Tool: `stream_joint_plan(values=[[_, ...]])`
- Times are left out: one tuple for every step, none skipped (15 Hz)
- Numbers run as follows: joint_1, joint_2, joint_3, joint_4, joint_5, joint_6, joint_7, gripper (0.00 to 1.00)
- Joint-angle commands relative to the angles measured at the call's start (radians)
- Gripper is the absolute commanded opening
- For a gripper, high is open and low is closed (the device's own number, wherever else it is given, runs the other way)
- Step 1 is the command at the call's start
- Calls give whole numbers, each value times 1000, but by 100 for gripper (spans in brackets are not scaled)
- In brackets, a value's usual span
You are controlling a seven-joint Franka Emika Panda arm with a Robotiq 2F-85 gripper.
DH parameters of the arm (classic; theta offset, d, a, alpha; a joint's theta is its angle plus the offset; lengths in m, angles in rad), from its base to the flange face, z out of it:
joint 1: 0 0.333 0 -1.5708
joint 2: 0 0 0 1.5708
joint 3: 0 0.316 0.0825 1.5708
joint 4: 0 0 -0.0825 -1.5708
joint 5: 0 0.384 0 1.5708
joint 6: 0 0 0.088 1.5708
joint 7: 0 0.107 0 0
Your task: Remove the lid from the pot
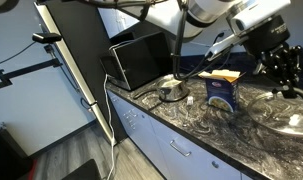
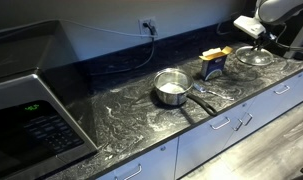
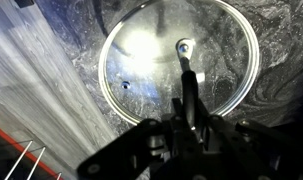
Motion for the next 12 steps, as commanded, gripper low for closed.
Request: stream_joint_plan(values=[[5,50,-12,82,18,-57,37,4],[5,62,-14,93,18,-63,45,4],[4,71,-16,101,19,-68,46,4],[5,81,-17,108,19,-72,54,4],[5,89,-19,113,18,-76,61,4],[3,97,-19,117,21,-80,61,4],[1,105,-20,122,23,-85,64,4],[0,112,-21,125,23,-90,69,4],[-1,119,-22,128,23,-94,74,4],[-2,124,-22,130,24,-97,74,4],[-2,129,-22,132,26,-100,74,4],[-3,134,-23,134,27,-102,75,4]])
